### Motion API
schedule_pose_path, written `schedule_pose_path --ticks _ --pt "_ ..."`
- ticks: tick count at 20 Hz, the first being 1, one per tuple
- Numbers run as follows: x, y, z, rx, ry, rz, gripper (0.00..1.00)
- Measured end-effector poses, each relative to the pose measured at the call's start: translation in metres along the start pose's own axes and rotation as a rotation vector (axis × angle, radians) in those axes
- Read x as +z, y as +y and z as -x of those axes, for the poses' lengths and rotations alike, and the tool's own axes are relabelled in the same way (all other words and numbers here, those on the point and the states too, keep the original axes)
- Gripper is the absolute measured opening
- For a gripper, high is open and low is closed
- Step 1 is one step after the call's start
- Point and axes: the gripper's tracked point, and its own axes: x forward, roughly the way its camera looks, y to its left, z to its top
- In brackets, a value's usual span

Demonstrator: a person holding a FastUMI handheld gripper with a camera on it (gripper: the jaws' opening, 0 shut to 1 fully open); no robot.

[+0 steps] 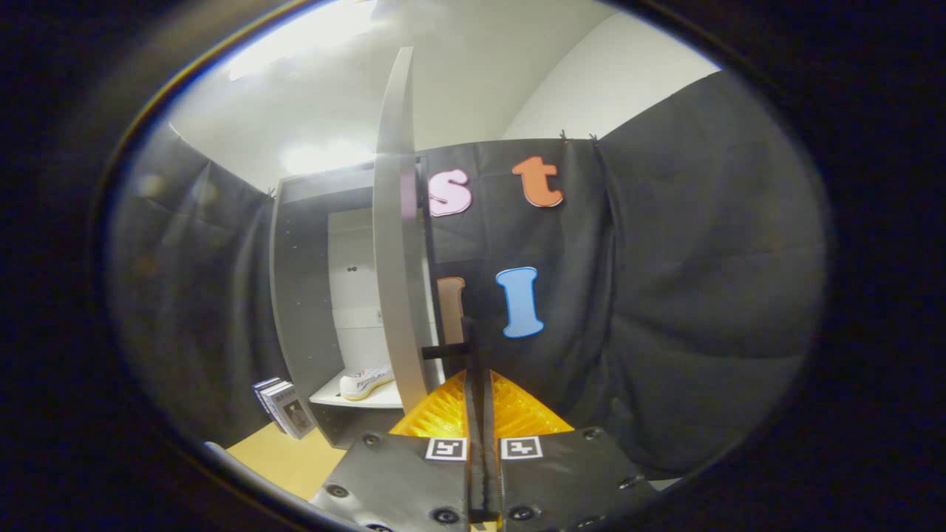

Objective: Open the shoe cabinet door, grab the shoes and put them into the shoe cabinet, then close the shoe cabinet door.

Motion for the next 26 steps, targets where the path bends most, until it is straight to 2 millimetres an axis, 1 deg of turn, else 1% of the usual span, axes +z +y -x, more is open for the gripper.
schedule_pose_path --ticks 1,2,4,6,9,11,14,18,21,23,25,26 --pt "0.003 -0.009 0.005 -0.018 -0.008 0.009 0.02" --pt "0.006 -0.014 0.009 -0.028 -0.015 0.019 0.02" --pt "0.010 -0.018 0.018 -0.040 -0.021 0.030 0.02" --pt "0.015 -0.017 0.025 -0.040 -0.024 0.034 0.02" --pt "0.016 -0.014 0.039 -0.026 -0.016 0.047 0.02" --pt "0.019 -0.004 0.048 0.001 -0.009 0.049 0.02" --pt "0.015 0.023 0.063 0.062 0.013 0.058 0.02" --pt "0.004 0.078 0.071 0.193 0.039 0.057 0.02" --pt "-0.022 0.129 0.070 0.308 0.087 0.064 0.02" --pt "-0.036 0.154 0.069 0.362 0.110 0.068 0.02" --pt "-0.061 0.176 0.061 0.389 0.141 0.072 0.02" --pt "-0.075 0.189 0.062 0.407 0.167 0.066 0.04"
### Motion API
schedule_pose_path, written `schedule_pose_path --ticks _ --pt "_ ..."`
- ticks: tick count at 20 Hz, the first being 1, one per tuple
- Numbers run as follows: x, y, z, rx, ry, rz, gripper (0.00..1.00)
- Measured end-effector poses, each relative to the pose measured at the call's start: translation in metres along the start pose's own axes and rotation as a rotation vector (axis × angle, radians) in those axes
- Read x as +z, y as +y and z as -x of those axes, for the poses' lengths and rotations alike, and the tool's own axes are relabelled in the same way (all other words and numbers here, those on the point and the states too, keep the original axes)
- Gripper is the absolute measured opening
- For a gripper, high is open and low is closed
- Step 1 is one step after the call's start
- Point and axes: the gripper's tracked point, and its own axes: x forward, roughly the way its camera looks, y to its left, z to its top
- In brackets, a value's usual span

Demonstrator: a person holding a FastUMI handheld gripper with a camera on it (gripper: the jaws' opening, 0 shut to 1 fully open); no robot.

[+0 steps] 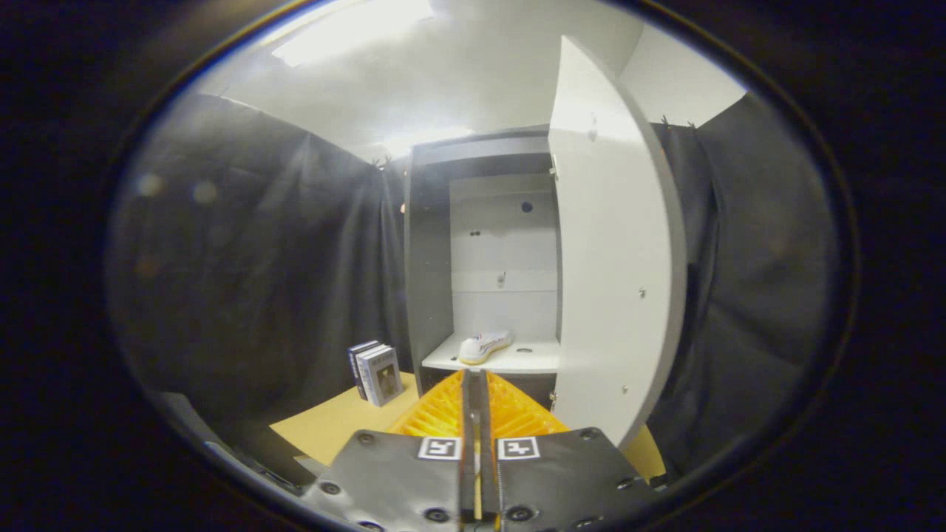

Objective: Open the shoe cabinet door, grab the shoes and put them into the shoe cabinet, then close the shoe cabinet door.

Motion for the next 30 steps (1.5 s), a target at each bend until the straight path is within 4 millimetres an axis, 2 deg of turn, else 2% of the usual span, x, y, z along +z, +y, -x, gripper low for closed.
schedule_pose_path --ticks 4,8,12,18,23,30 --pt "-0.057 0.030 -0.037 0.051 0.093 -0.042 0.10" --pt "-0.123 0.054 -0.060 0.047 0.180 -0.068 0.11" --pt "-0.180 0.055 -0.090 -0.008 0.252 -0.084 0.15" --pt "-0.274 0.057 -0.119 -0.072 0.403 -0.086 0.22" --pt "-0.357 0.045 -0.130 -0.144 0.550 -0.129 0.23" --pt "-0.438 0.047 -0.135 -0.175 0.692 -0.159 0.23"
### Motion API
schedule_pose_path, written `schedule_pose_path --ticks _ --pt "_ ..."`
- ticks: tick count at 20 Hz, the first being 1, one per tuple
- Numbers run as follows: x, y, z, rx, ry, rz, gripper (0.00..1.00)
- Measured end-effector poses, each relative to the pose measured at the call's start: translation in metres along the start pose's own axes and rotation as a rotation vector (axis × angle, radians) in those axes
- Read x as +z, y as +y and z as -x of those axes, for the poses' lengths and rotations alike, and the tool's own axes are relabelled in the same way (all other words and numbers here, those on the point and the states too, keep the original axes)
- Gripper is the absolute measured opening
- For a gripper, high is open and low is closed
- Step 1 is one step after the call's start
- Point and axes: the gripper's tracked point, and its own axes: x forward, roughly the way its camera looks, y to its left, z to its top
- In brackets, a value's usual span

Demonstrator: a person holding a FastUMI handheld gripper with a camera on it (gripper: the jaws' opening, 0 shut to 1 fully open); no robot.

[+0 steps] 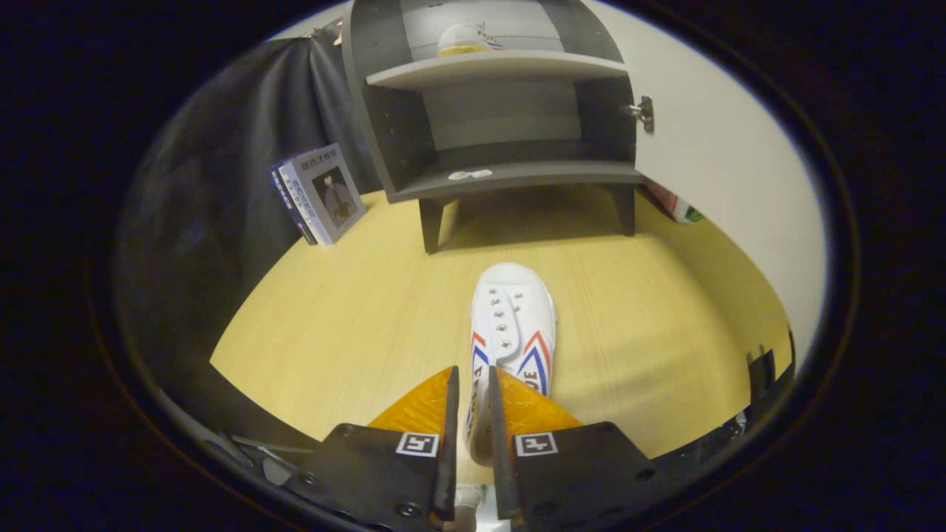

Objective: Open the shoe cabinet door, grab the shoes and put them into the shoe cabinet, then close the shoe cabinet door.

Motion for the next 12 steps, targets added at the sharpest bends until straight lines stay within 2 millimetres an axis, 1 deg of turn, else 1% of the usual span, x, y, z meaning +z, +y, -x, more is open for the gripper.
schedule_pose_path --ticks 2,3,6,8,12 --pt "-0.011 -0.002 -0.012 -0.006 0.031 -0.011 0.23" --pt "-0.012 -0.004 -0.016 -0.011 0.029 -0.017 0.23" --pt "-0.010 -0.007 -0.031 -0.030 0.016 -0.026 0.22" --pt "-0.010 -0.005 -0.036 -0.032 0.018 -0.033 0.22" --pt "0.002 -0.004 -0.049 -0.036 -0.027 -0.063 0.21"
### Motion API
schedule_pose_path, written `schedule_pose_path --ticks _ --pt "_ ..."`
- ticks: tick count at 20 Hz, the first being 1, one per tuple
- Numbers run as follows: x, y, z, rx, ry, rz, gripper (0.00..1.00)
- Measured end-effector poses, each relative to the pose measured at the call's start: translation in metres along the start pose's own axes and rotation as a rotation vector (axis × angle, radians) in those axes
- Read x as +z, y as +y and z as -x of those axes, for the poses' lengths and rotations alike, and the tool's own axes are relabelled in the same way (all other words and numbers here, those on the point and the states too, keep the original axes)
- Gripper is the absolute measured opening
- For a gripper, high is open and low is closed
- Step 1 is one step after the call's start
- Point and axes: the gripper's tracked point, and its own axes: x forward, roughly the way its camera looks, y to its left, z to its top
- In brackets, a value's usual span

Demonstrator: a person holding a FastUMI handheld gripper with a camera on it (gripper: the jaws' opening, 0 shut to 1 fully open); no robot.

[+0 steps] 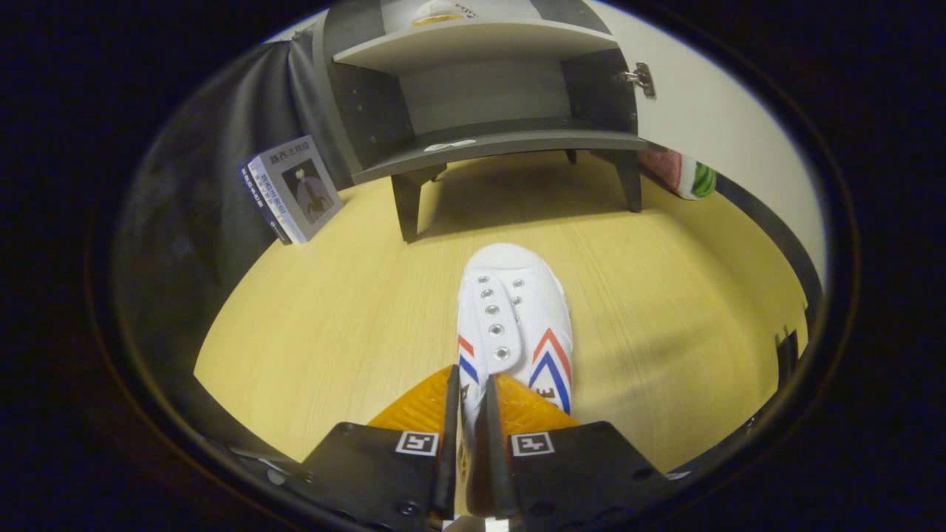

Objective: Open the shoe cabinet door, grab the shoes and put them into the shoe cabinet, then close the shoe cabinet door.

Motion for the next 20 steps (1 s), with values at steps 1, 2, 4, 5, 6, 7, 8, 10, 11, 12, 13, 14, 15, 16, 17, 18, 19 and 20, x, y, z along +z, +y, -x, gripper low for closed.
schedule_pose_path --ticks 1,2,4,5,6,7,8,10,11,12,13,14,15,16,17,18,19,20 --pt "0.000 0.000 -0.002 -0.001 -0.007 -0.002 0.21" --pt "-0.001 0.001 -0.002 -0.002 -0.009 0.003 0.21" --pt "-0.002 0.003 0.000 -0.011 -0.010 0.049 0.14" --pt "-0.002 0.002 -0.003 -0.018 -0.005 0.073 0.08" --pt "0.003 0.003 0.000 -0.015 -0.005 0.070 0.06" --pt "0.005 0.007 -0.001 -0.008 -0.009 0.047 0.04" --pt "0.010 0.007 0.002 -0.006 -0.018 0.024 0.03" --pt "0.032 0.008 0.010 -0.018 -0.069 0.004 0.02" --pt "0.042 0.008 0.012 -0.021 -0.091 -0.003 0.03" --pt "0.053 0.007 0.015 -0.019 -0.104 -0.009 0.03" --pt "0.060 0.004 0.020 -0.015 -0.116 -0.016 0.03" --pt "0.068 0.003 0.025 -0.013 -0.126 -0.018 0.03" --pt "0.075 0.000 0.029 -0.016 -0.137 -0.017 0.03" --pt "0.085 -0.001 0.035 -0.016 -0.152 -0.016 0.02" --pt "0.096 -0.002 0.041 -0.016 -0.169 -0.016 0.02" --pt "0.107 -0.002 0.049 -0.017 -0.189 -0.016 0.02" --pt "0.117 -0.002 0.059 -0.020 -0.210 -0.013 0.02" --pt "0.132 -0.004 0.070 -0.025 -0.240 -0.006 0.02"
